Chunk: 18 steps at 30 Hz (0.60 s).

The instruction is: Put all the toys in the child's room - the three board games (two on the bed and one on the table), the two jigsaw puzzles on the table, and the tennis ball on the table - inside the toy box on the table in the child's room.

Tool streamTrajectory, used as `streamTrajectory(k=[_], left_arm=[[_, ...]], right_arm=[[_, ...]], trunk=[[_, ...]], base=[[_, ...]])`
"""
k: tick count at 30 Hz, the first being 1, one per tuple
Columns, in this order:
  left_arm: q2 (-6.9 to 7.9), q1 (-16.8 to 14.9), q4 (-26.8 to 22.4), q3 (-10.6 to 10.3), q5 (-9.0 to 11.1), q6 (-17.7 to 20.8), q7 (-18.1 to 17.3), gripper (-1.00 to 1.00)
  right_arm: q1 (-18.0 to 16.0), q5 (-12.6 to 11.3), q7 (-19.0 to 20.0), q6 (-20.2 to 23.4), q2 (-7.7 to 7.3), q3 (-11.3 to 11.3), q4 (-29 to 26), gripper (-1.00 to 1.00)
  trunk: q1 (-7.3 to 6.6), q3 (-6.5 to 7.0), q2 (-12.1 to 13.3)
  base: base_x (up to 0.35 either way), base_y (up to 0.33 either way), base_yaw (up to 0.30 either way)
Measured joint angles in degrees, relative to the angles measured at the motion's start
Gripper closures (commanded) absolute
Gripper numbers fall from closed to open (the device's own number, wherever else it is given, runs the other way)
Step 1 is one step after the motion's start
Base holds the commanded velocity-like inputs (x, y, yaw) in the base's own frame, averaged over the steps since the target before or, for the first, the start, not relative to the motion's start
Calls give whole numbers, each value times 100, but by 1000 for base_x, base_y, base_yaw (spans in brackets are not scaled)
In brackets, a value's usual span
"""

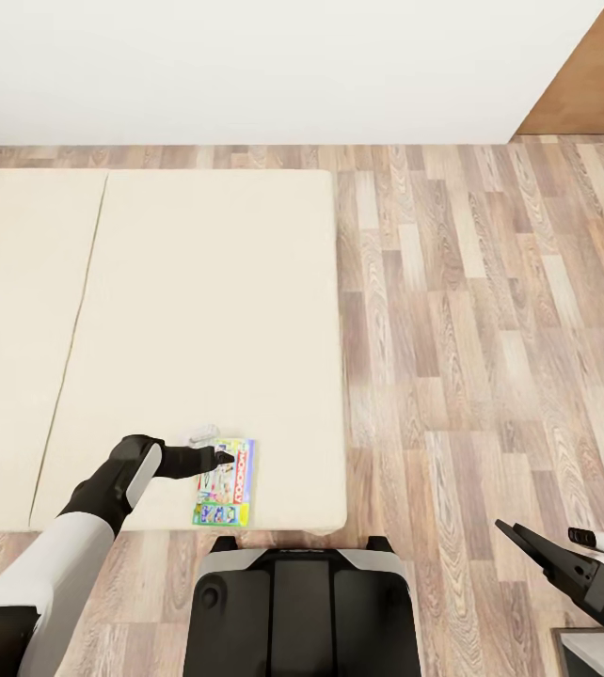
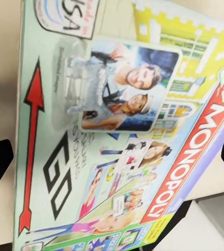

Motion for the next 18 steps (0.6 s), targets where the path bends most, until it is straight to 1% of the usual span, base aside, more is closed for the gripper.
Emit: streamTrajectory(k=[18], left_arm=[[0,0,0,2,8,6,-1,-100]], right_arm=[[0,7,-1,0,4,0,-1,-100]], trunk=[[0,0,0]], base=[[0,-100,0]])
